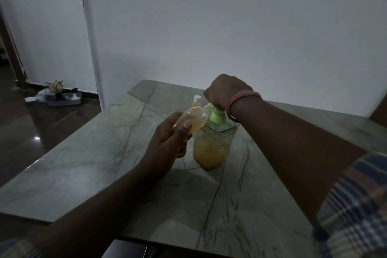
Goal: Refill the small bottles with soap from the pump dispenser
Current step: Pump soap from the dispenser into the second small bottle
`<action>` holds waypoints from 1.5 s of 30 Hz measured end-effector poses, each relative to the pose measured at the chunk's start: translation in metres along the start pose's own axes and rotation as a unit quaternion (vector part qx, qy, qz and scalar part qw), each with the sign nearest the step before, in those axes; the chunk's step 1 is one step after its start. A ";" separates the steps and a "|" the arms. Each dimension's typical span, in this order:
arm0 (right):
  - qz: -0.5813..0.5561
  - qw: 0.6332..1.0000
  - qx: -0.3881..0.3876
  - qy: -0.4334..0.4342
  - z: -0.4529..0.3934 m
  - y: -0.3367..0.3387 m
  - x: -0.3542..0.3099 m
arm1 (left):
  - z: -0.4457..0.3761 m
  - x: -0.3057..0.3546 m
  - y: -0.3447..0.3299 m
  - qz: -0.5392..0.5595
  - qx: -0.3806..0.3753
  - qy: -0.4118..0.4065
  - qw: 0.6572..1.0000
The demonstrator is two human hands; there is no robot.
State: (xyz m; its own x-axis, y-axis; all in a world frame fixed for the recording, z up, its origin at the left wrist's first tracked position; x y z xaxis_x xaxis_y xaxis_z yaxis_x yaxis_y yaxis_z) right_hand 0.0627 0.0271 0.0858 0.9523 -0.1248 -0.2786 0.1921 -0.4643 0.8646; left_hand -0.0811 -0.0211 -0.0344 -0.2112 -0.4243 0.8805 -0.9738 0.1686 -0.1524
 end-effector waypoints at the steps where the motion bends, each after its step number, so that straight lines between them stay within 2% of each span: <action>1: 0.011 1.000 0.002 0.011 -0.002 0.003 -0.003 | 0.000 0.001 -0.001 0.000 0.001 -0.001 1.000; 4: 0.020 0.999 0.031 0.030 -0.008 0.001 -0.007 | 0.002 0.002 -0.001 -0.001 0.006 -0.004 1.000; 6: -0.022 0.999 0.047 0.001 -0.008 -0.005 0.000 | 0.001 0.003 0.000 -0.002 0.005 -0.004 1.000; 9: -0.035 0.998 0.029 -0.034 -0.005 -0.009 0.007 | 0.001 0.003 0.001 -0.013 0.010 -0.001 1.000; 12: -0.019 1.000 -0.002 -0.010 -0.002 0.000 0.001 | 0.001 0.003 -0.001 -0.012 0.007 0.006 1.000; 14: -0.010 1.000 0.004 0.007 -0.005 0.003 -0.004 | 0.000 0.003 -0.002 -0.004 0.003 0.006 1.000; 18: -0.044 0.998 0.008 -0.038 -0.006 -0.007 0.005 | -0.002 0.000 0.000 -0.004 0.000 0.002 1.000; 24: -0.030 0.999 -0.044 -0.007 -0.001 0.001 -0.003 | 0.003 0.002 0.000 0.001 0.003 0.008 1.000; 29: -0.045 0.999 0.005 -0.028 -0.007 -0.009 0.003 | 0.001 0.000 0.001 -0.002 0.000 0.000 1.000; 35: -0.042 0.998 -0.053 -0.013 -0.004 -0.004 -0.002 | 0.001 0.000 0.000 -0.001 0.002 0.004 1.000; 40: -0.056 0.998 0.007 -0.032 -0.010 -0.013 0.006 | -0.001 -0.001 0.001 0.001 0.001 -0.001 1.000; 45: -0.038 0.999 -0.018 -0.016 -0.007 -0.007 0.002 | 0.001 -0.001 0.000 -0.009 0.004 0.007 1.000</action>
State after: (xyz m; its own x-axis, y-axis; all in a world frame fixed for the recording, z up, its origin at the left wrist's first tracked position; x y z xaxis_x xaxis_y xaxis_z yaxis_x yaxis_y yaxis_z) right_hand 0.0649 0.0365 0.0821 0.9269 -0.1183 -0.3561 0.2720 -0.4418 0.8549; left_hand -0.0812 -0.0214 -0.0354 -0.1928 -0.4146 0.8893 -0.9780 0.1544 -0.1401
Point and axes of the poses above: each hand's wrist, its own z-axis away from the middle knuckle, its own y-axis out of the back of the hand, x = y × z, the point moved 6 cm from there along -z, towards the middle knuckle, and after that the axes turned 12 degrees about x, right-handed, at the moved point
